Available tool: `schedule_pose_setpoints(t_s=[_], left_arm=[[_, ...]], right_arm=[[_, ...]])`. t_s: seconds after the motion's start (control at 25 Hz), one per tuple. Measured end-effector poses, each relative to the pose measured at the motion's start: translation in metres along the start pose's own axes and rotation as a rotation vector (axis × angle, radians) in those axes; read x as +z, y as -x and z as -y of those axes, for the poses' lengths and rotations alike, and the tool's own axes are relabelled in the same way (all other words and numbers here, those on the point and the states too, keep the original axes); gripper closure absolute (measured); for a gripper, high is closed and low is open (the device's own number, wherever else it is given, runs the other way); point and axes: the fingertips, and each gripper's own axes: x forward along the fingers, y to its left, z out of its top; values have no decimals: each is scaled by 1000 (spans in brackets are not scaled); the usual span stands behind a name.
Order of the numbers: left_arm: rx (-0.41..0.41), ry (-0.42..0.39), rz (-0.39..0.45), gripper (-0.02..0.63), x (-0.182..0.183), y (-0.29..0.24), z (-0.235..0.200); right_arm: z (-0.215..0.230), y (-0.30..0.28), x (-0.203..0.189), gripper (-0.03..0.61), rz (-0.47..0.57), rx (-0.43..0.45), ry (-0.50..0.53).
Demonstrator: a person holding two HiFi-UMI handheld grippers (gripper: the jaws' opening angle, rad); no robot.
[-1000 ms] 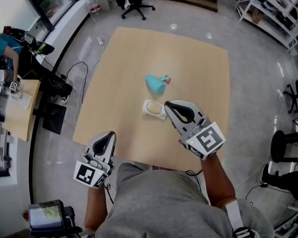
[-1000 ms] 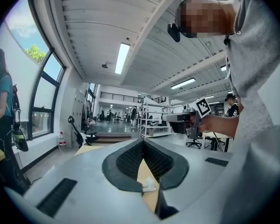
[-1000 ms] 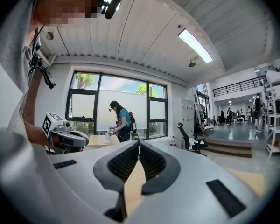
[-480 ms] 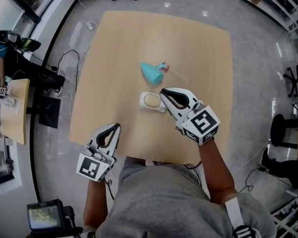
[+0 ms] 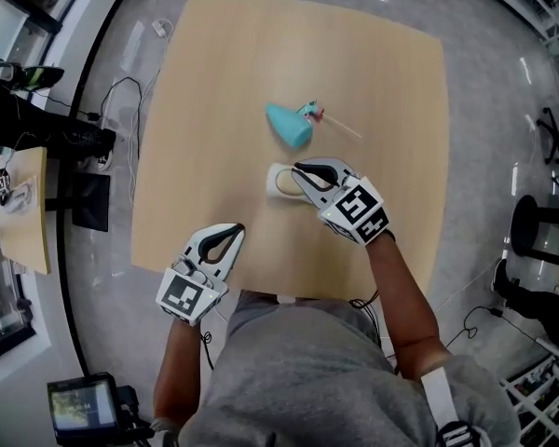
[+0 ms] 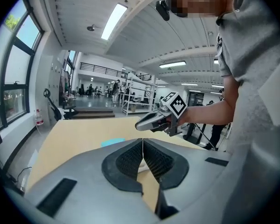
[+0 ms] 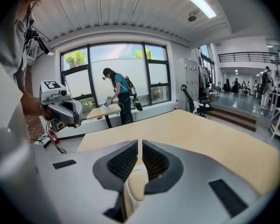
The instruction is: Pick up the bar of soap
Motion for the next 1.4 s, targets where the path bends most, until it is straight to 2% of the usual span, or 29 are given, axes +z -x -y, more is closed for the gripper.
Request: schedule_pose_setpoints(t_s=[0.08, 0.12, 0.2, 0.24, 0.44, 0.64, 0.84, 1.12, 1.24, 1.4], left_arm=[[-18, 9, -18, 607, -7, -7, -3], [-26, 11, -24, 607, -10, -10, -4], [-42, 10, -28, 607, -14, -14, -4], [-49, 10, -30, 607, -16, -16, -4], [-78, 30, -39, 607, -21, -24, -3], [-93, 45, -57, 607, -30, -28, 0], [-84, 61, -45, 607, -29, -28, -7], [-81, 63, -46, 607, -31, -26, -5], [-81, 62, -51, 607, -35, -25, -4], [-70, 68, -40, 607, -35, -20, -2]], right_arm=[[0, -14, -17, 561, -57, 25, 21], [0, -20, -26, 537, -86, 40, 28], [-3, -31, -46, 444, -150, 68, 38], [-4, -36, -56, 432, -180, 77, 42], [-2, -59, -104, 425, -297, 102, 66], [-4, -71, -134, 394, -383, 151, 120], [-3, -78, -139, 363, -405, 184, 140], [-4, -85, -152, 337, -478, 201, 275], [-4, -88, -155, 337, -455, 222, 254], [-2, -88, -156, 328, -454, 187, 222]])
